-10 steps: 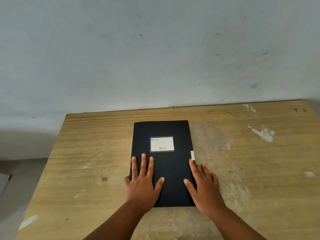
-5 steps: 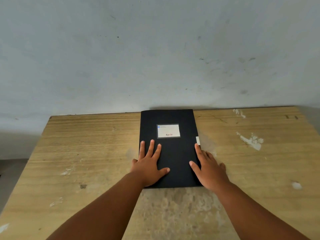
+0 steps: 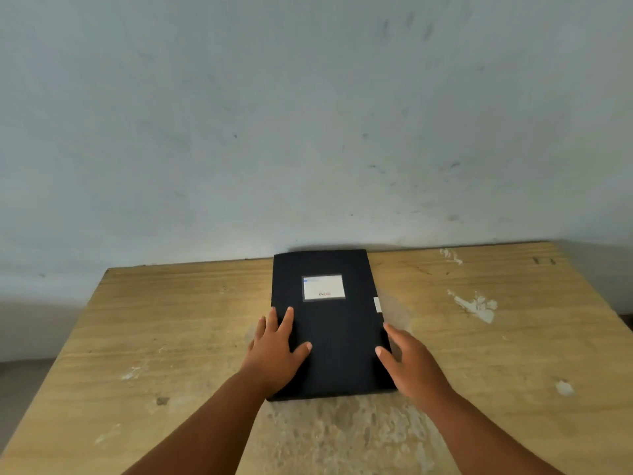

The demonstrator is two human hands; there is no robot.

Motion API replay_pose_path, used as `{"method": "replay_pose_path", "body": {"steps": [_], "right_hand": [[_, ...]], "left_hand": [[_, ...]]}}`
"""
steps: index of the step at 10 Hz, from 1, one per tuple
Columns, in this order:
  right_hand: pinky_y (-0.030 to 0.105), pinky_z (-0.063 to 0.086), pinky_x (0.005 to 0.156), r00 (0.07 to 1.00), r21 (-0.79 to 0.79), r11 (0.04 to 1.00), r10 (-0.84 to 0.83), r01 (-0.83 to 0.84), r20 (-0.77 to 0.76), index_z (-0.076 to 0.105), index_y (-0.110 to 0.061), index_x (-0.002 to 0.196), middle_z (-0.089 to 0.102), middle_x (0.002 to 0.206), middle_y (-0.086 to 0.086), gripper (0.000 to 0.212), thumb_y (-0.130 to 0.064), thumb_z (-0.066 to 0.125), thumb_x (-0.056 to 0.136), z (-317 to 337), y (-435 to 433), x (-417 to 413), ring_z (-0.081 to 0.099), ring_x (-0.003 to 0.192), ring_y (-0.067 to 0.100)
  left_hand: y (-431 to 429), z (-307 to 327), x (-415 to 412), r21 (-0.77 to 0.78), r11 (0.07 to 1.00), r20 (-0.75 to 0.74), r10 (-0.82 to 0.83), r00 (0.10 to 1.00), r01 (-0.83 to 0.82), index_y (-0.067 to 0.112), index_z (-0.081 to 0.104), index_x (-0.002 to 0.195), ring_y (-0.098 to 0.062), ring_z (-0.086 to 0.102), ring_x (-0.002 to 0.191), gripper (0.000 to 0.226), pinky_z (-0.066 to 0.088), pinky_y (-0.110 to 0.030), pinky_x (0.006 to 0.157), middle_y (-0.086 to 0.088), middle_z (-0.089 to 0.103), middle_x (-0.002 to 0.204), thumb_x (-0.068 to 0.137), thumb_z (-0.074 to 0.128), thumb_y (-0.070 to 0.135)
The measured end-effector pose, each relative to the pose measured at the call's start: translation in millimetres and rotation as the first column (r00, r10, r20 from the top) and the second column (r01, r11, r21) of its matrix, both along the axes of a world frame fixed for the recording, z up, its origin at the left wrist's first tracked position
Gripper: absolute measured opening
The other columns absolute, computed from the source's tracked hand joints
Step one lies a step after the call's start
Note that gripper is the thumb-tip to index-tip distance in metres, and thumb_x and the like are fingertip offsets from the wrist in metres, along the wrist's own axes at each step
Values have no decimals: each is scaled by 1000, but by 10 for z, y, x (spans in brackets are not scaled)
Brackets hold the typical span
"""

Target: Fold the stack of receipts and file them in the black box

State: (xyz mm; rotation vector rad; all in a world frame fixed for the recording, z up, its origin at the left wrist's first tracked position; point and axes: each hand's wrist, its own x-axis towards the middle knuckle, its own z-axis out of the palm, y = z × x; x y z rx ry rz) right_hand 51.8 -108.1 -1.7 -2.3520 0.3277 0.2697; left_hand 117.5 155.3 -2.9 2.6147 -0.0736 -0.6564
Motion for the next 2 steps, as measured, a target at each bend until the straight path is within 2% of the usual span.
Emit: {"method": "replay_pose_path", "body": {"steps": [1,2], "right_hand": [[27,44,105,999,-5,1000,-17,17,39,53,-24,144,59,142,-3,49,-36,58,97,159,134,-22,55,128,11],[13,47,81,992,169,983,-86,68,97,61,-26,135,71,111,-10,38,-30,60,97,571,295,130,66,98,-1]], "left_hand": [[197,184,-37,-132,990,-9,55,998,-56,27,8,166,-27,2,160,85,17,-53,127,-2,7,175,100,52,56],[352,566,53,-278,957,71,107,992,-83,26,26,164,-24,27,155,74,29,-47,123,0,29,170,100,55,52]]}}
